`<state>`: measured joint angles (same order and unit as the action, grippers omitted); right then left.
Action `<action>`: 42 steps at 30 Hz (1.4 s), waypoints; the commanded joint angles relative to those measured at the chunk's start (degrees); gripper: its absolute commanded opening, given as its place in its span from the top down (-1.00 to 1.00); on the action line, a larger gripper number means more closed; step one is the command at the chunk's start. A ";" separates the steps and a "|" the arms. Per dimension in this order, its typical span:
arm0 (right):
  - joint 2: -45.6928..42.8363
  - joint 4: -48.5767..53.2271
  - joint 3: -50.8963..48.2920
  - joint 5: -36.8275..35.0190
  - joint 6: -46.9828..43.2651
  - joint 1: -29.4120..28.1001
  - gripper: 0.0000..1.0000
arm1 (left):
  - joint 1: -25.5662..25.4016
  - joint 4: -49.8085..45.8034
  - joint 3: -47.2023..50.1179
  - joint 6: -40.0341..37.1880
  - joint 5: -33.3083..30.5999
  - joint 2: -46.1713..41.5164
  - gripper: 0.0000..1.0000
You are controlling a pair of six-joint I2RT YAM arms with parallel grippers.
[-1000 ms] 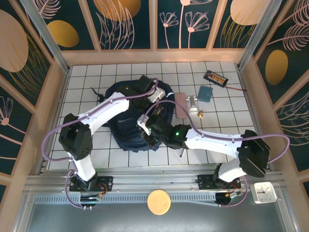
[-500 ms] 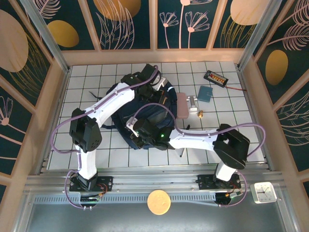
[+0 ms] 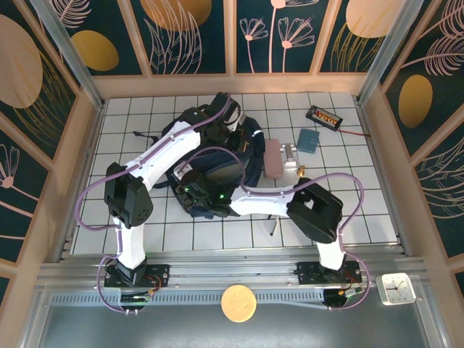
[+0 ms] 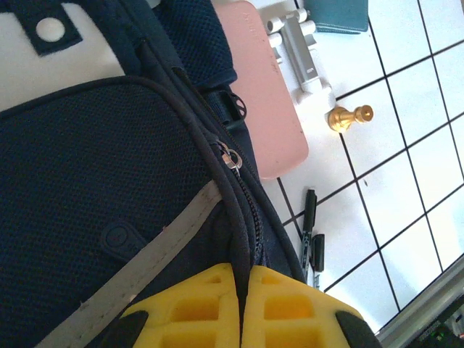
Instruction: Pack the student bag
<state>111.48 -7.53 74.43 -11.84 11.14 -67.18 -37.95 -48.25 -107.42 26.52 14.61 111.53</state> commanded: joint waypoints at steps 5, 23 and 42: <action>2.62 -9.02 3.68 0.84 -0.16 -0.94 1.00 | -1.67 8.75 -2.40 4.52 2.12 -1.50 1.00; -38.70 -3.13 -34.44 4.92 2.13 0.98 1.00 | 16.30 13.72 36.62 4.85 -10.94 -32.90 -0.98; -37.61 -1.94 -34.11 8.26 1.43 1.79 1.00 | 27.23 46.39 65.40 33.44 12.12 -35.93 -0.72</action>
<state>74.17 -8.54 39.97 -3.38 12.40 -65.91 -10.98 -8.93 -40.53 56.12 23.86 73.38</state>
